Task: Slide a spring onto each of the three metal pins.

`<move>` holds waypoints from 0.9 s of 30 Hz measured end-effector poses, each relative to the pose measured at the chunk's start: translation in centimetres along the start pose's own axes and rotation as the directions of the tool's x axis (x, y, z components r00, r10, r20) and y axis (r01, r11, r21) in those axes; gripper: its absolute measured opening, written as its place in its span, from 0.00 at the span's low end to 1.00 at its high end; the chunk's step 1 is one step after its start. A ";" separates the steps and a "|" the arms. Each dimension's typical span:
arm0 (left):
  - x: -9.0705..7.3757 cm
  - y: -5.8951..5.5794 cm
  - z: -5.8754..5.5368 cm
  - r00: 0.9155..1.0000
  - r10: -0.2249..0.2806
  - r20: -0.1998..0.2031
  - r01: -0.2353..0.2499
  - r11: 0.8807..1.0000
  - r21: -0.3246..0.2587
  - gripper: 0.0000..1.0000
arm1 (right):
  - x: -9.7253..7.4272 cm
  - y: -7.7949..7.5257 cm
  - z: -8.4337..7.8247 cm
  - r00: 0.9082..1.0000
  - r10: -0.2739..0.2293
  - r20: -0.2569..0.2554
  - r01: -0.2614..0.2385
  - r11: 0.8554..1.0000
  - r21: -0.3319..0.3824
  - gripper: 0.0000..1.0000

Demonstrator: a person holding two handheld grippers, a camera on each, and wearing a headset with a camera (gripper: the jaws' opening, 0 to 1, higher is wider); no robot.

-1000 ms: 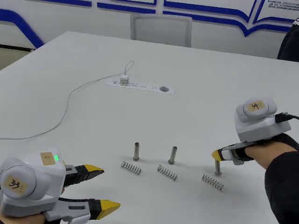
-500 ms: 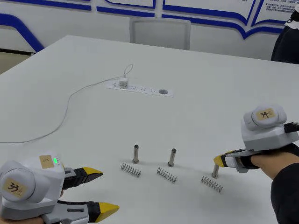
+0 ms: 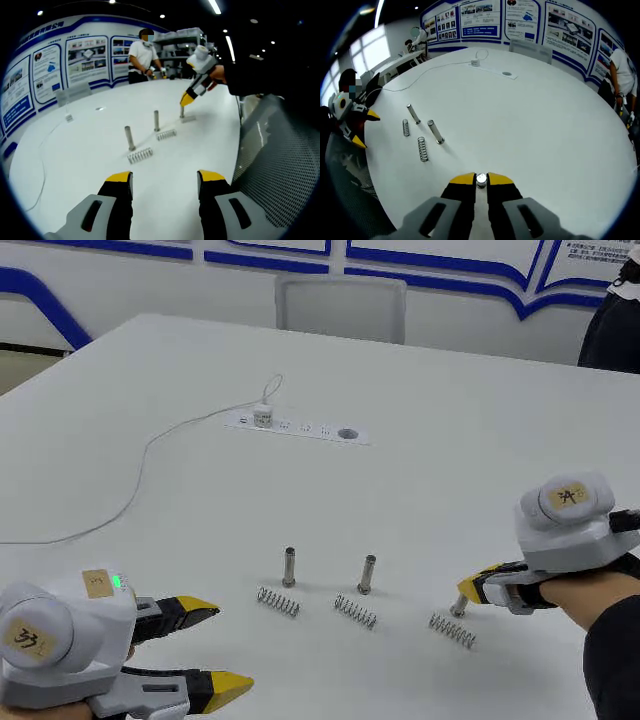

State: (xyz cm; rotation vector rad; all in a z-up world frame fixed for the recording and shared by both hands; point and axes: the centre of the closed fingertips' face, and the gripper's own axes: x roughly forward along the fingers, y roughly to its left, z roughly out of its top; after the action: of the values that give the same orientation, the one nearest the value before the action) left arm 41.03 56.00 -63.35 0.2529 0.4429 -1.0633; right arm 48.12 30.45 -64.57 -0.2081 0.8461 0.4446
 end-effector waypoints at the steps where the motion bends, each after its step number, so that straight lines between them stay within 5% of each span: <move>1: 0.0 0.0 0.0 1.000 0.000 0.000 0.000 1.000 0.000 0.53 | 0.0 0.0 0.0 1.000 0.000 0.000 0.000 1.000 -0.003 0.09; 27: 0.1 -0.1 -0.1 1.000 -0.005 -0.007 0.005 1.000 -0.001 0.53 | 2.1 -1.2 -2.3 0.999 0.000 -0.053 0.000 1.000 0.009 0.09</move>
State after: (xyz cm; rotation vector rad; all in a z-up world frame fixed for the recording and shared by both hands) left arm 40.92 55.91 -63.49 0.2548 0.4500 -1.0674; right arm 48.37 29.26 -67.68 -0.2127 0.8998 0.4367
